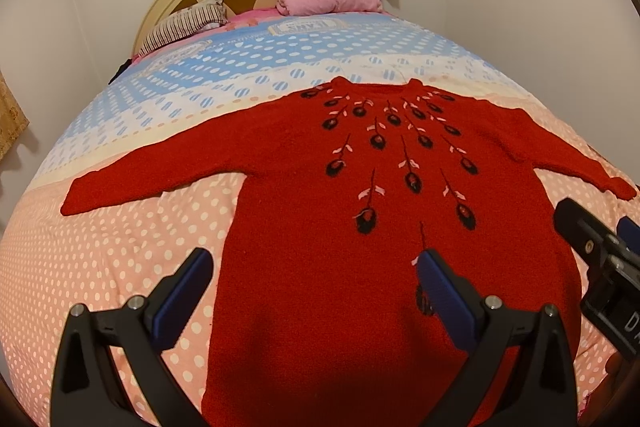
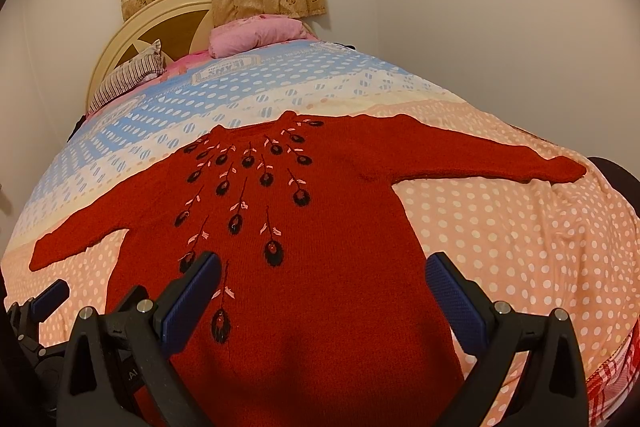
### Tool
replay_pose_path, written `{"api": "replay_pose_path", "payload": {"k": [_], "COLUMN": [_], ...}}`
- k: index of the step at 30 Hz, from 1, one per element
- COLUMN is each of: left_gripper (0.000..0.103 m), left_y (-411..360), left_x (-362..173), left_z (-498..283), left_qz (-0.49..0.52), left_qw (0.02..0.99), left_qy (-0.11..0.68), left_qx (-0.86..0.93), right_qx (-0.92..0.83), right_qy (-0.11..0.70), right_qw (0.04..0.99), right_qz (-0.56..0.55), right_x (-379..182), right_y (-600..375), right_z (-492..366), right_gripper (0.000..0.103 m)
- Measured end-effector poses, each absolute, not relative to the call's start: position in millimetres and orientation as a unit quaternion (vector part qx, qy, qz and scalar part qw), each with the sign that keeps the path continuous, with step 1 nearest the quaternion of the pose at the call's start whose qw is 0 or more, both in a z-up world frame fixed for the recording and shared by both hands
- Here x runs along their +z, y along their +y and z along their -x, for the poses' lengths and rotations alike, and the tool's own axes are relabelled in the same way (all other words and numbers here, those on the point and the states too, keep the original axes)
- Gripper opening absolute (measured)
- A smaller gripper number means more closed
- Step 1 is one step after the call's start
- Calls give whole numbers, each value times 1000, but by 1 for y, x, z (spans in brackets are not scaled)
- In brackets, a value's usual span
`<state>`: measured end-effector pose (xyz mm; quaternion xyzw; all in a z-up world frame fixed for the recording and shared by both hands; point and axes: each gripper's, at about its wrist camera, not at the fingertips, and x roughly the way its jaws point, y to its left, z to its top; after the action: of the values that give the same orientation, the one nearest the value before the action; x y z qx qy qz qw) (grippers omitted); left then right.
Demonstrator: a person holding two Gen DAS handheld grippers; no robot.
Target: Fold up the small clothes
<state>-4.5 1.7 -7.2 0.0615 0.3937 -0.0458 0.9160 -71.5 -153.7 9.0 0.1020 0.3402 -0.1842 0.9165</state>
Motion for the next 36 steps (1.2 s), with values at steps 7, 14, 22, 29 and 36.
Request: {"api": "replay_pose_path", "payload": {"k": [7, 14, 22, 29, 36], "left_gripper": [103, 103, 103, 103, 103], "left_y": [0, -1, 0, -2, -2], "left_x": [-8, -8, -9, -12, -14], "left_z": [6, 6, 5, 2, -1], "left_qz": [-59, -58, -55, -58, -58], "left_qw": [915, 915, 915, 915, 913], "left_qy": [397, 398, 397, 397, 402], "left_qx": [-45, -45, -45, -49, -51], "right_qx": [-185, -185, -189, -190, -189], "right_qy": [342, 344, 347, 352, 354], "right_qw": [915, 915, 913, 911, 911], "right_qz": [-103, -103, -99, -97, -95], "right_x": [8, 7, 7, 6, 4], "right_y": [-153, -154, -156, -159, -161], "right_z": [71, 72, 67, 61, 58], "right_gripper": [102, 102, 102, 102, 102]}}
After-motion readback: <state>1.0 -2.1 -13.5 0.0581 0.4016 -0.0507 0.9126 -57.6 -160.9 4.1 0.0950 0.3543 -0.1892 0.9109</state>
